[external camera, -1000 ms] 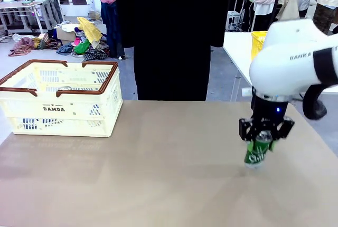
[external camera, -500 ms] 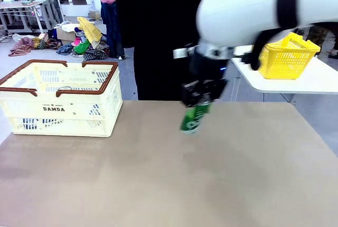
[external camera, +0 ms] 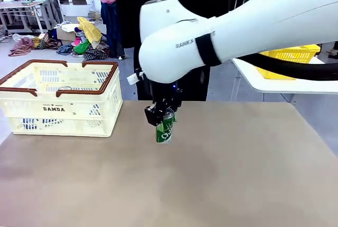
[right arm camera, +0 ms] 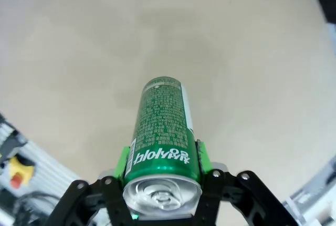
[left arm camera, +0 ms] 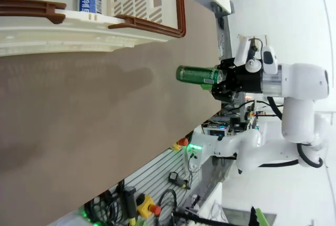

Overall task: Place the drinks into the Shopping basket.
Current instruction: Pick up one drink and place it into the Shopping basket.

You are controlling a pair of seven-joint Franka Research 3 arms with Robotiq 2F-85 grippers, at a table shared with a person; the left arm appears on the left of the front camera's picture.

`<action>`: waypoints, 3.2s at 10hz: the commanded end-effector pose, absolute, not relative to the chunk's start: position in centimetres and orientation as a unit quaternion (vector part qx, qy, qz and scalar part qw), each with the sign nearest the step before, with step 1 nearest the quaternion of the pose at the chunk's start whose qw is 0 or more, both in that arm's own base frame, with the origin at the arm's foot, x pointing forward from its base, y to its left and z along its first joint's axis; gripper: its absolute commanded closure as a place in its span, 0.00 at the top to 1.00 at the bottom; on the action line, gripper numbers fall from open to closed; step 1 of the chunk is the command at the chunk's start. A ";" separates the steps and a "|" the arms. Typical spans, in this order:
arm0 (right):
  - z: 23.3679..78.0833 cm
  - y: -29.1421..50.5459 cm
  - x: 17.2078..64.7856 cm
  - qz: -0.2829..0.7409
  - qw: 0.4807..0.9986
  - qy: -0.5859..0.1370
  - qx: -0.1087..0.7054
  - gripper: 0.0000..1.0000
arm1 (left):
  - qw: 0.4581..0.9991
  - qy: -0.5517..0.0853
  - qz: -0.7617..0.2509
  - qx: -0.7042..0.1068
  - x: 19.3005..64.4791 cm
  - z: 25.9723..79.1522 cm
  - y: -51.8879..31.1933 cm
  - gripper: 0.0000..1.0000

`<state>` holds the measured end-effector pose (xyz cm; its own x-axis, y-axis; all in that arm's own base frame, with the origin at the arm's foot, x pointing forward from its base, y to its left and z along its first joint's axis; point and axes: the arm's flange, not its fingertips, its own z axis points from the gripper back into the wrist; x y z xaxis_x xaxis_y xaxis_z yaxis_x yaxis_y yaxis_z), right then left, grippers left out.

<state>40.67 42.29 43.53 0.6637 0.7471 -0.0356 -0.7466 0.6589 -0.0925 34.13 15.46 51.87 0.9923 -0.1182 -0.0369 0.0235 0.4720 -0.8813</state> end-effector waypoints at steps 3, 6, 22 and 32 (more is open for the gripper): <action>42.9 46.8 42.6 0.467 0.879 0.007 -0.100 0.00 | 0.857 0.048 -0.049 -0.511 33.7 51.9 15.6 1.00; 41.3 46.7 41.8 0.478 0.875 0.020 -0.079 0.00 | 0.857 0.048 -0.049 -0.511 33.7 51.9 15.6 1.00; 39.6 45.1 41.3 0.475 0.878 0.037 -0.039 1.00 | 0.857 0.048 -0.049 -0.511 33.7 51.9 15.6 1.00; 59.2 25.3 33.6 0.263 0.947 0.026 0.183 1.00 | 0.857 0.048 -0.049 -0.511 33.7 51.9 15.6 1.00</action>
